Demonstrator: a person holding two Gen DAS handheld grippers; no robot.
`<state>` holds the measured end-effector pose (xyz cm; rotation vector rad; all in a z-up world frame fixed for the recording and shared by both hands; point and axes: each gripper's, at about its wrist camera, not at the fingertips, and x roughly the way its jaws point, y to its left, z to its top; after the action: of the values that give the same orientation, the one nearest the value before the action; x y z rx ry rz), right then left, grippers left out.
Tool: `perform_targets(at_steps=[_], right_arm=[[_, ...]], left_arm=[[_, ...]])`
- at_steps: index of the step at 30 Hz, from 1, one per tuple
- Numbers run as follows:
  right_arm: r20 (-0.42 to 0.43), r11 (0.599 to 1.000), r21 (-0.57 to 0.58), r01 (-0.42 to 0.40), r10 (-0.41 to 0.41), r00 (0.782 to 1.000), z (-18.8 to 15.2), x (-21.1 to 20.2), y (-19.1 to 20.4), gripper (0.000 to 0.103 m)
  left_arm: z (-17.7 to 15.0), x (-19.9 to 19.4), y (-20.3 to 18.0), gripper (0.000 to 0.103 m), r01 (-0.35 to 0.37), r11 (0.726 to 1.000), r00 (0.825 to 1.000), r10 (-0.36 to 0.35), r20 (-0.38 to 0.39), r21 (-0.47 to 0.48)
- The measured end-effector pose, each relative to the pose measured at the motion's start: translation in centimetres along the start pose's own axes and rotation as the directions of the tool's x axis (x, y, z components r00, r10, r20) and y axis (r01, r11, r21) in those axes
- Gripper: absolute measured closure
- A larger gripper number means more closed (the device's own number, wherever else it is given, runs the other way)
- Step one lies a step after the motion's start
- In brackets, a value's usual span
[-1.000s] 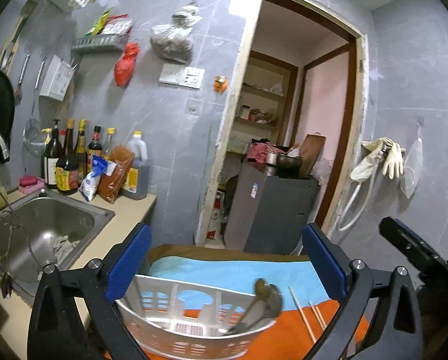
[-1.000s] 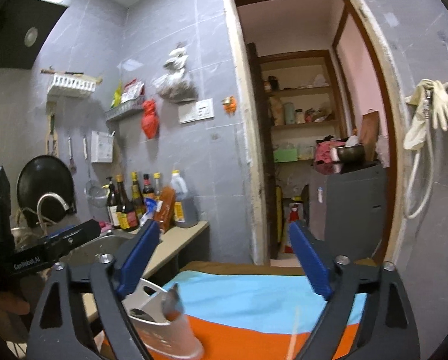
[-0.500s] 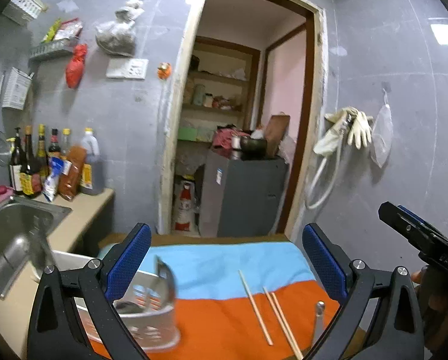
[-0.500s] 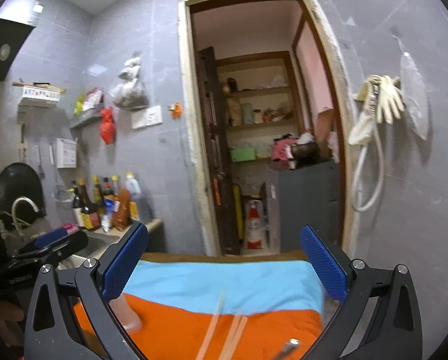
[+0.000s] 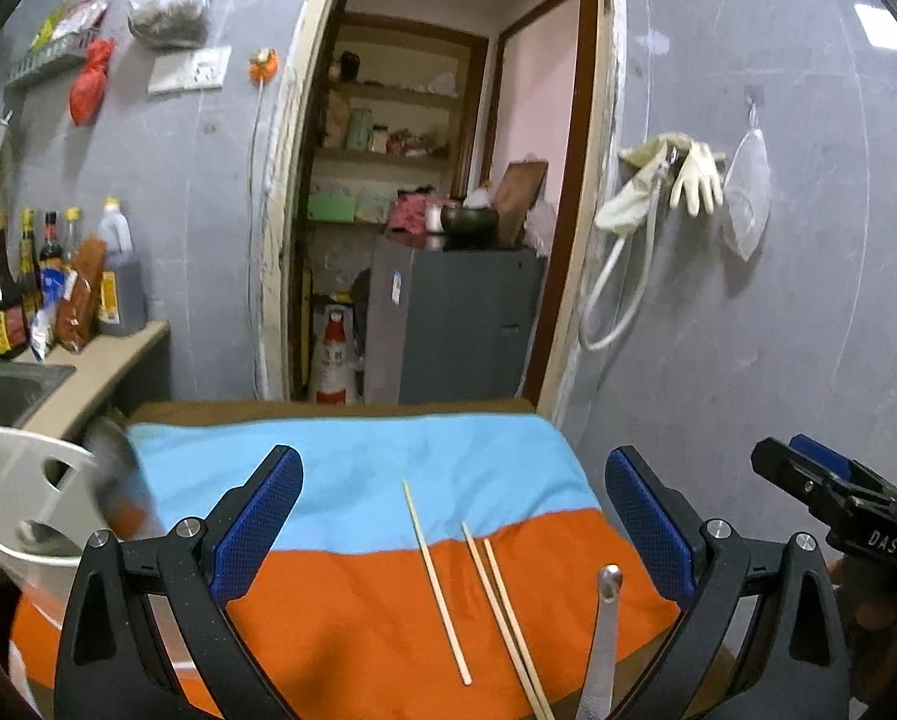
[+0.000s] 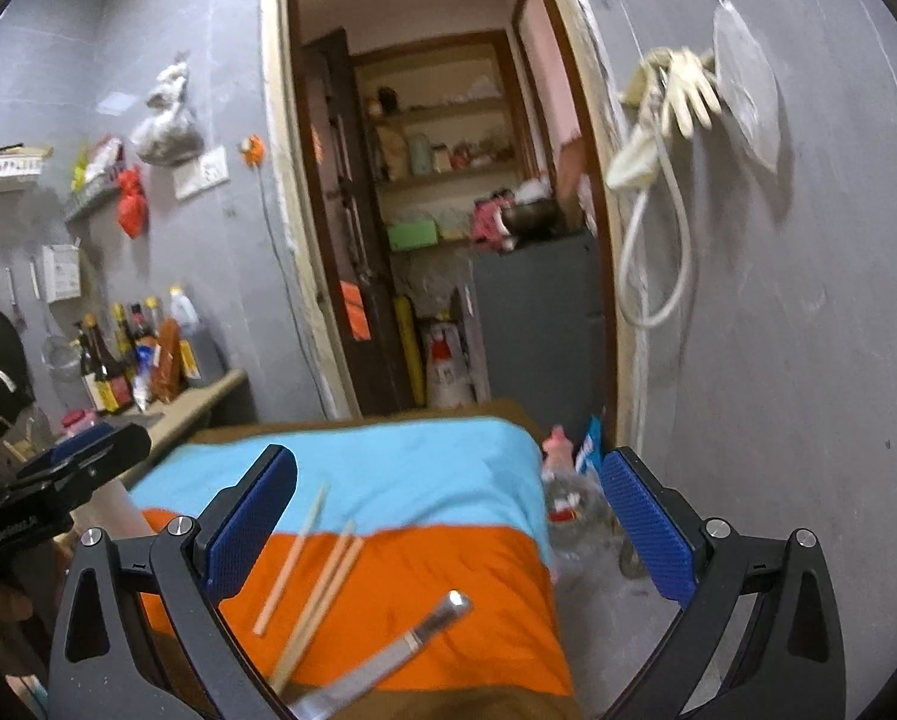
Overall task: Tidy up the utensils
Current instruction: 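Lower both tools toward the remaining chopsticks and silver knife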
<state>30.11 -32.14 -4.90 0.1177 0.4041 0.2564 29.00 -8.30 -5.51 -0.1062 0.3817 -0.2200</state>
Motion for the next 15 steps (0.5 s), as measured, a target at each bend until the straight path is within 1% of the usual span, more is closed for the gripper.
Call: perform_targets(at_steps=[4, 7, 9, 10, 12, 13, 15], right_arm=[[-0.087, 0.999, 0.035, 0.004, -0.001, 0.996, -1.3, 1.6, -1.4, 0.0], [-0.162, 0.999, 0.054, -0.008, 0.017, 0.987, -2.2, 3.0, -2.0, 0.002], [-0.221, 0.997, 0.073, -0.027, 0.043, 0.974, -2.9, 4.1, -2.2, 0.009], [-0.253, 0.996, 0.082, -0.038, 0.058, 0.966, -3.2, 4.8, -2.3, 0.01], [-0.317, 0.992, 0.111, -0.068, 0.1, 0.943, -4.0, 6.1, -2.4, 0.019], [-0.342, 0.99, 0.121, -0.074, 0.112, 0.933, -4.3, 6.6, -2.5, 0.021], [-0.381, 0.988, 0.131, -0.077, 0.122, 0.916, -4.8, 7.4, -2.4, 0.031]], left_arm=[[-1.1, 2.4, 0.0, 0.004, 0.001, 1.0, 0.998, -0.002, -0.065, -0.007], [-1.8, 4.3, 0.2, 0.004, -0.012, 1.0, 0.992, 0.011, -0.129, -0.01], [-2.4, 5.3, 0.4, 0.004, -0.023, 1.0, 0.985, 0.02, -0.169, -0.015], [-2.8, 6.0, 0.5, 0.005, -0.029, 0.999, 0.981, 0.025, -0.191, -0.019], [-3.3, 6.9, 0.8, 0.005, -0.036, 0.999, 0.976, 0.029, -0.217, -0.028], [-3.5, 7.3, 1.0, 0.005, -0.038, 0.999, 0.973, 0.03, -0.228, -0.032], [-4.0, 7.9, 1.4, 0.006, -0.043, 0.998, 0.969, 0.032, -0.247, -0.038]])
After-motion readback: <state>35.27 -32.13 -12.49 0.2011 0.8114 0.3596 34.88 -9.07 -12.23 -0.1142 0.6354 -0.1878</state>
